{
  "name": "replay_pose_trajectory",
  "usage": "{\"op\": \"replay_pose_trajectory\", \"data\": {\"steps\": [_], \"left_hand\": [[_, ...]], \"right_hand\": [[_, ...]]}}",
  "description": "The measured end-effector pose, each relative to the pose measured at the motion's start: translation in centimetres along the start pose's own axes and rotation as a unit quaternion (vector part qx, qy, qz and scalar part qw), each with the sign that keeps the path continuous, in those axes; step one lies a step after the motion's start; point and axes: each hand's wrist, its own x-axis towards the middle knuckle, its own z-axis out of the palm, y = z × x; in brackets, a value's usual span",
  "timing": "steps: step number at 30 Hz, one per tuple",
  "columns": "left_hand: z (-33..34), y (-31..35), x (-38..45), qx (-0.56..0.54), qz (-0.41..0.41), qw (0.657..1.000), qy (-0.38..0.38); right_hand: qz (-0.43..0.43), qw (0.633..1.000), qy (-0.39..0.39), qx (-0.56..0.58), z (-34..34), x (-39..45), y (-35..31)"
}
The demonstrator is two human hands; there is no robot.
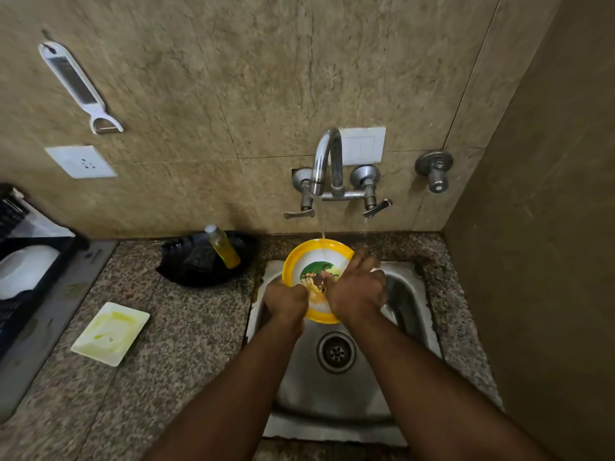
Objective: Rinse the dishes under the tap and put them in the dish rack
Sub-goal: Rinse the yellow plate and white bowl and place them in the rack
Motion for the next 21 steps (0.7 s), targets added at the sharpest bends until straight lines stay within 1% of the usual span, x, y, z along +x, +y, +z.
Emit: {"op": "replay_pose_trajectory", "data": {"steps": [2,4,7,9,10,11,12,13,14,16,18,21], "left_hand": [[0.0,0.5,-0.3,-0.020,0.012,1.000,0.000],[-0.2,2.7,-2.4,-0.067,0.000,0.998,-0.009],[0.0,4.0,-3.3,-0.108,-0.036,0.993,-0.029],[-0.1,4.2,-3.2,-0.114,-0.045,0.992,-0.038],[-0.2,4.3,-3.3,-0.114,-0.050,0.992,-0.034],[-0.4,4.3,-3.3,-0.109,-0.046,0.993,-0.028],[-0.6,4.1,-3.1,-0.102,-0.038,0.994,-0.027],[-0.5,3.9,-3.2,-0.091,-0.032,0.995,-0.036],[-0.4,3.4,-3.0,-0.081,-0.024,0.995,-0.048],[-0.3,2.7,-3.1,-0.063,-0.010,0.996,-0.062],[-0.3,2.6,-3.4,-0.060,0.000,0.997,-0.039],[0.1,2.9,-3.5,-0.064,0.052,0.997,0.004]], "right_hand": [[-0.018,0.999,-0.046,0.019,0.1,-0.1,-0.4],[-0.081,0.994,-0.076,0.022,0.7,-1.0,-0.9],[-0.198,0.977,-0.074,-0.032,2.0,-2.6,-0.8],[-0.257,0.963,-0.085,-0.011,2.6,-3.3,-0.4],[-0.295,0.949,-0.097,0.051,2.9,-3.8,-0.3],[-0.323,0.928,-0.106,0.154,3.1,-4.3,-0.3],[-0.336,0.901,-0.116,0.250,3.7,-4.3,-0.4],[-0.335,0.887,-0.132,0.288,4.2,-4.1,-0.3],[-0.331,0.888,-0.146,0.285,4.6,-3.6,-0.4],[-0.330,0.913,-0.149,0.188,5.0,-2.2,-0.6],[-0.328,0.930,-0.129,0.106,4.2,-1.4,-0.8],[-0.282,0.954,-0.089,0.050,3.0,-1.3,-0.7]]}}
